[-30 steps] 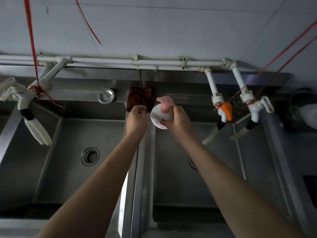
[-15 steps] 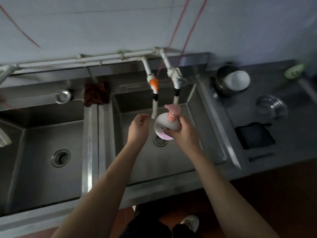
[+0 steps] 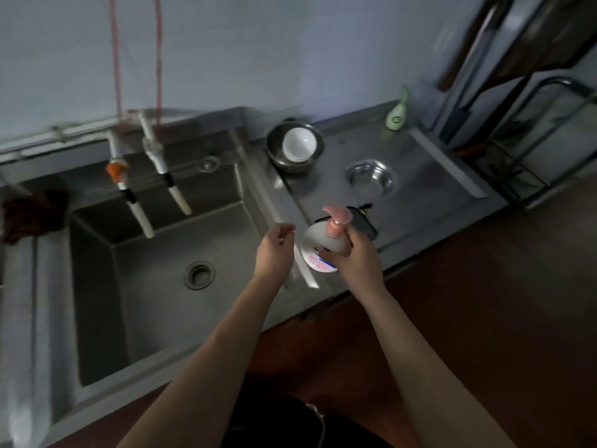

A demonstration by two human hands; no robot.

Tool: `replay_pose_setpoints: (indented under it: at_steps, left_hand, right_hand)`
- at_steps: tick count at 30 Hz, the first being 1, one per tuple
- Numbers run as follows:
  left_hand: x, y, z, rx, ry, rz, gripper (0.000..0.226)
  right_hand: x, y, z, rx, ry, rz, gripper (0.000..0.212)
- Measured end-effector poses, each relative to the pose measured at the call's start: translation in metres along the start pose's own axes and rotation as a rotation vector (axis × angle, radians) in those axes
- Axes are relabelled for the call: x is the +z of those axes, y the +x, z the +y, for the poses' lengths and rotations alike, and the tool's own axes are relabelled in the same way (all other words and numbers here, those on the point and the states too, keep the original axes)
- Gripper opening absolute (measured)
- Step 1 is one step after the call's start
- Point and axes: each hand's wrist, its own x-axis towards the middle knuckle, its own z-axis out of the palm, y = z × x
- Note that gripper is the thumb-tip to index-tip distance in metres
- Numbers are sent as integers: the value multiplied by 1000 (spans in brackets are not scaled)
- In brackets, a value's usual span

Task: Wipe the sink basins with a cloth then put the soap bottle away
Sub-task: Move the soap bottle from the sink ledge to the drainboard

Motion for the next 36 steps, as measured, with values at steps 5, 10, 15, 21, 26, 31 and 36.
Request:
replay_pose_setpoints:
  at_steps: [5, 10, 15, 21, 26, 31, 36]
  left_hand:
    - [74, 0, 34, 48, 34, -87, 21]
    - [135, 30, 62, 39, -16, -124, 21]
    - [193, 82, 86, 64, 1, -130, 23]
    - [250, 148, 126, 51, -15, -117, 23]
    - [281, 192, 142, 37, 5, -111, 25]
    - [301, 225, 149, 0, 47, -81, 30]
    - [322, 271, 158, -45, 93, -20, 38]
  right_hand:
    - [-63, 19, 38, 56, 52, 68, 58]
    - [-109, 61, 69, 89, 80, 101, 61]
    - [-144, 124, 96, 74, 68, 103, 58]
    - [-173, 209, 117, 62, 74, 53, 54]
    - [-180, 276, 141, 67, 105, -15, 65]
    - [-180, 329, 160, 120, 181, -46, 69]
    - [-180, 393, 170, 94, 199, -163, 67]
